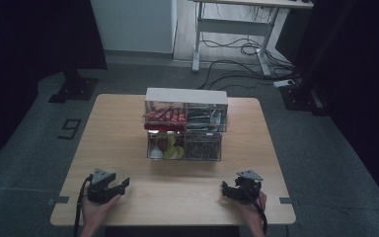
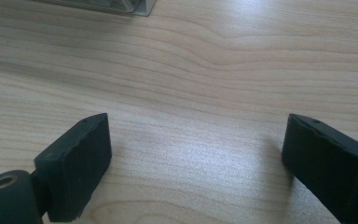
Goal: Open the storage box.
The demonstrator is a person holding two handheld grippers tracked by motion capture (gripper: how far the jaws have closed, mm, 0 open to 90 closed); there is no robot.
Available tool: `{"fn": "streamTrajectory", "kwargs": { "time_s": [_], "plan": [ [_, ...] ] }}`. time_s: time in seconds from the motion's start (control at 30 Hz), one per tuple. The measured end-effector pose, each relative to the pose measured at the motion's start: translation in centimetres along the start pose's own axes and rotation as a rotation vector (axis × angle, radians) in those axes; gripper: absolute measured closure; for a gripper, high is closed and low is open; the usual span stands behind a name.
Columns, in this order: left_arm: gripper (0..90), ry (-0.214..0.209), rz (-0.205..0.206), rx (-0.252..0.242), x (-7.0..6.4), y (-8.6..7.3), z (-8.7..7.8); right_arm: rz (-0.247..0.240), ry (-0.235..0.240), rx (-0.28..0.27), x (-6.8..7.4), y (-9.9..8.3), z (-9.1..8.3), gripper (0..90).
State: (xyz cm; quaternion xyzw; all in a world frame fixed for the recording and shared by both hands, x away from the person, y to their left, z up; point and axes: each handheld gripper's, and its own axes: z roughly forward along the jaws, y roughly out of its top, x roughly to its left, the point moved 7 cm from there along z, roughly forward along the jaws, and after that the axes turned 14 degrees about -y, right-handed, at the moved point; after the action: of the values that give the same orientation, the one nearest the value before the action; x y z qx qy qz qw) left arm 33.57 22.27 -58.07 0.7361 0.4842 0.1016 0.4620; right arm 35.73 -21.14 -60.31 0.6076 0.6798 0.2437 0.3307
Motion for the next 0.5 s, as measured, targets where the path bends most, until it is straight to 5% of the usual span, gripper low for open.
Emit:
{"fn": "streamTrajectory", "kwargs": {
  "time_s": [0.2,0.27,0.5],
  "plan": [
    [36.8,0.002,0.001,0.000,0.0,0.0,0.0,-0.002,0.004,-0.011,0.0,-0.1,-0.3,14.6],
    [36.7,0.000,0.002,0.001,0.0,0.0,0.0,0.009,0.000,-0.009,0.1,0.0,-0.5,22.8],
    [36.5,-0.008,0.001,-0.011,-0.3,0.2,-0.1,0.015,0.023,-0.072,0.4,0.9,-1.8,31.2]
  ]
}}
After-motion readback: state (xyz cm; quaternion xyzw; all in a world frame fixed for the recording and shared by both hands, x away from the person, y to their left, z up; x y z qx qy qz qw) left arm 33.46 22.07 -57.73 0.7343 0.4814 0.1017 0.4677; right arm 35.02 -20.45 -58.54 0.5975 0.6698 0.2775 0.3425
